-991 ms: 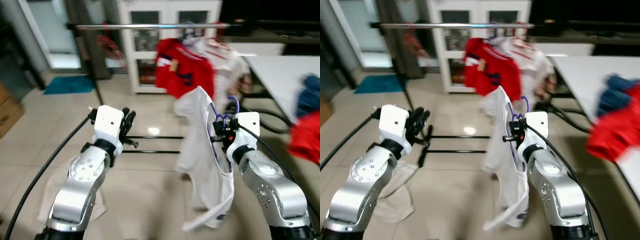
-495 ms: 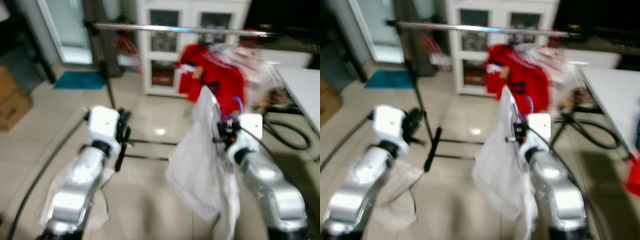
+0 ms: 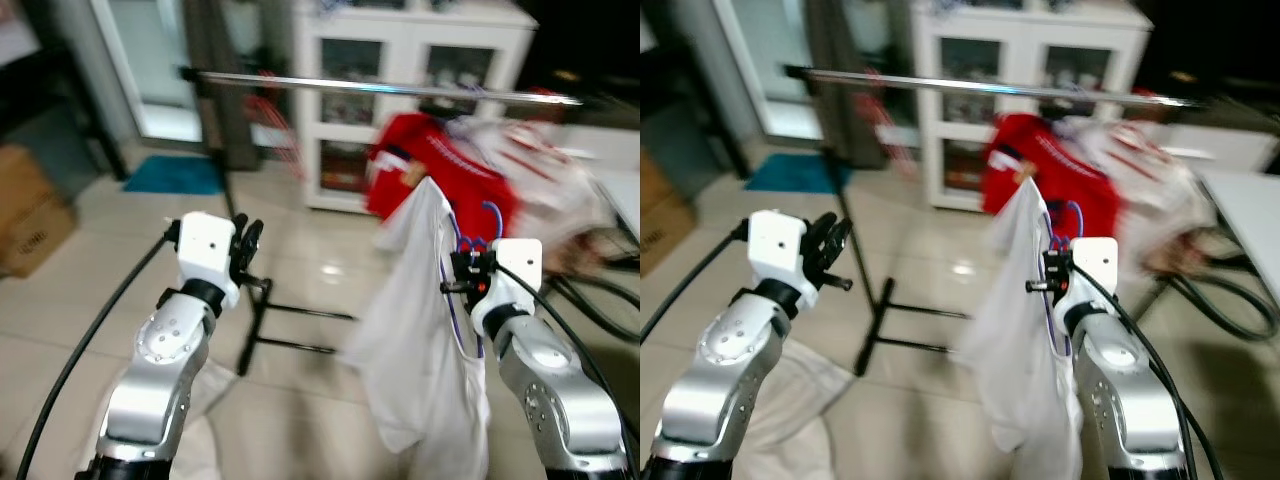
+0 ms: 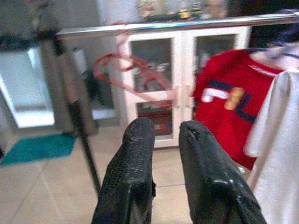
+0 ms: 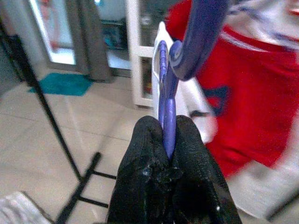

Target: Hang hanger

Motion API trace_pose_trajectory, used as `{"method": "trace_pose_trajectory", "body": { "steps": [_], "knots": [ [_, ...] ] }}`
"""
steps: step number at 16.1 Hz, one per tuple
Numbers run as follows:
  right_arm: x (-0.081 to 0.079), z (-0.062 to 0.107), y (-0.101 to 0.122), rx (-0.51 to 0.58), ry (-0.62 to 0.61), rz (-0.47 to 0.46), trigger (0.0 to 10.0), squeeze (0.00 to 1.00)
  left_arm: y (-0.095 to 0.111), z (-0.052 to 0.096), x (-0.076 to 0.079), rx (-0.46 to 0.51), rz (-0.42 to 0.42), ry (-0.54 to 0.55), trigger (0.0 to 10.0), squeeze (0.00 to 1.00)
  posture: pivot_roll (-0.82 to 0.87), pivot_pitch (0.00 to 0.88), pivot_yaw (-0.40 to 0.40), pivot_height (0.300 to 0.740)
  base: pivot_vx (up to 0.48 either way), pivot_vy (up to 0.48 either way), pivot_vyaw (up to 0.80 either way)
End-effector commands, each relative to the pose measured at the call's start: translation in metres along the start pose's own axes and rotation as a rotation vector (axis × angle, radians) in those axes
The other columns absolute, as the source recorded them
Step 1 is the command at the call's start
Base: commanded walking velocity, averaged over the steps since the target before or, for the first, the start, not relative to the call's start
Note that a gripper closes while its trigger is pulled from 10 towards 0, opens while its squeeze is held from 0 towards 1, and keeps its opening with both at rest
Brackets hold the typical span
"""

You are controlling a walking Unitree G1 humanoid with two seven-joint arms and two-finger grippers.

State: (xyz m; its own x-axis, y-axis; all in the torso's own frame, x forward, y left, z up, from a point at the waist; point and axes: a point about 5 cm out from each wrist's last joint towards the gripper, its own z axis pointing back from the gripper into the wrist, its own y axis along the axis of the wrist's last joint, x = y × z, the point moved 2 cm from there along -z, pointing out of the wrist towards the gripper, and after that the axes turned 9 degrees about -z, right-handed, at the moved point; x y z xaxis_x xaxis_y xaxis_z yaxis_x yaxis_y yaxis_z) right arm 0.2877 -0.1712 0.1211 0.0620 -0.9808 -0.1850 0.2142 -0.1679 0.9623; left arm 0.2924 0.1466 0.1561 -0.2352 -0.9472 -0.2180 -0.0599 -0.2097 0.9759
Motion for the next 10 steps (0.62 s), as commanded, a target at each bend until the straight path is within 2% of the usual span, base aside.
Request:
{"method": "trace_pose_trajectory", "body": {
  "steps": [1, 3, 10],
  "knots": [
    [-0.0057, -0.0008, 0.0111, 0.049, 0.025, 0.003, 10.0, 0.00, 0.0008, -0.0004, -0.0010, -0.010, 0.018, -0.010, 10.0, 1.00, 0.10, 0.012, 0.019, 0.740, 0.364, 0.000, 0.00],
    [-0.0077, -0.0011, 0.0119, 0.051, 0.034, 0.005, 10.0, 0.00, 0.0022, -0.0007, -0.0014, -0.002, -0.012, -0.008, 10.0, 1.00, 0.10, 0.013, 0.019, 0.740, 0.356, 0.000, 0.00],
    [-0.0134, -0.0086, 0.0171, 0.059, 0.057, 0.014, 10.0, 0.00, 0.0045, -0.0014, -0.0029, -0.002, -0.019, -0.012, 10.0, 1.00, 0.11, 0.020, 0.012, 0.740, 0.344, 0.000, 0.00]
  ]
}}
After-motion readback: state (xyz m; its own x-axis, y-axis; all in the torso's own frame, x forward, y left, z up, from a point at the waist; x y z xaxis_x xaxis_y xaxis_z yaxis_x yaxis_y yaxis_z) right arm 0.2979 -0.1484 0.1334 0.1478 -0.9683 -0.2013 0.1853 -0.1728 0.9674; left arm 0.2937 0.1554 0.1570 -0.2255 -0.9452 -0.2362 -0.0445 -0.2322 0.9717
